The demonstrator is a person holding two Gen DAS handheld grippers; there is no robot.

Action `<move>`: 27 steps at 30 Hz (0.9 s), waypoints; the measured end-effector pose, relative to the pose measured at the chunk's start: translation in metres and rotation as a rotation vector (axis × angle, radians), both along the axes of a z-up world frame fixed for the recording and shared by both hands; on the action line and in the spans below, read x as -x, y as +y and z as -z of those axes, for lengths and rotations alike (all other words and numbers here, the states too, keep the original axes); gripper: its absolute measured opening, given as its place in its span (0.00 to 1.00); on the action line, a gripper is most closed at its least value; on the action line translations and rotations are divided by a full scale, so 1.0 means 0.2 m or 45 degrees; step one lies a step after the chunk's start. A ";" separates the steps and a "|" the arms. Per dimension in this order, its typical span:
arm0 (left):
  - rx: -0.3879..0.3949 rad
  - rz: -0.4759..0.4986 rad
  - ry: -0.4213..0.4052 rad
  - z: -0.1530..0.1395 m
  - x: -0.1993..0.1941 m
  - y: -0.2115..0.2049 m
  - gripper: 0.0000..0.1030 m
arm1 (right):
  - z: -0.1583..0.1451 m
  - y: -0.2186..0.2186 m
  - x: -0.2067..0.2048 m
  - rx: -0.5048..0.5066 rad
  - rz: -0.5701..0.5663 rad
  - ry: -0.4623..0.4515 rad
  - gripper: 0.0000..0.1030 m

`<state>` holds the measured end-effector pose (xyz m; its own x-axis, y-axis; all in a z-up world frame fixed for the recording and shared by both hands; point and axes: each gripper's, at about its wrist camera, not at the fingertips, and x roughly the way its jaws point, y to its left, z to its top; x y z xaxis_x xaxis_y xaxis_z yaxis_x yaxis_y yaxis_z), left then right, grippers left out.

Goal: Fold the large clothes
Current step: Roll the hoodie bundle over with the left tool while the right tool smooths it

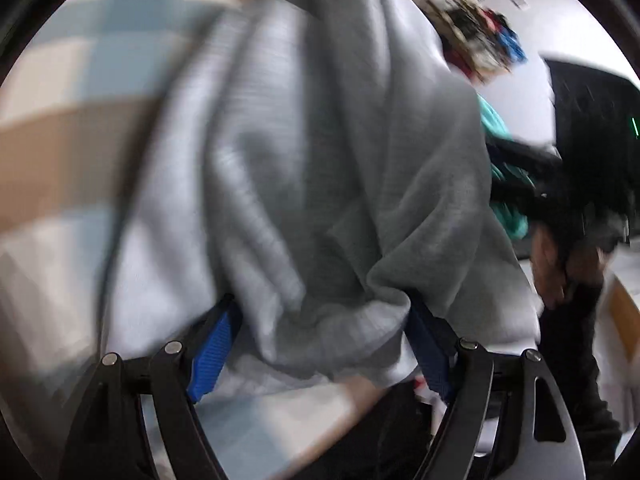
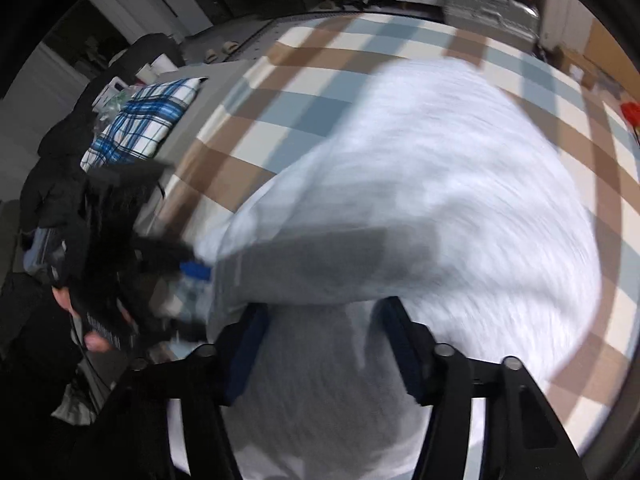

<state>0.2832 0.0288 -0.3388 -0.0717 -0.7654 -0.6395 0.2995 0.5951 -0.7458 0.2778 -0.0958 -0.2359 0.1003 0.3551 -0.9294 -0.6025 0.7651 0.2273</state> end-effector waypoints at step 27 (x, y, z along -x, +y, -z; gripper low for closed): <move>0.209 -0.073 0.065 -0.35 -0.31 -0.35 0.71 | -0.09 -0.67 0.21 -0.487 0.352 -0.047 0.63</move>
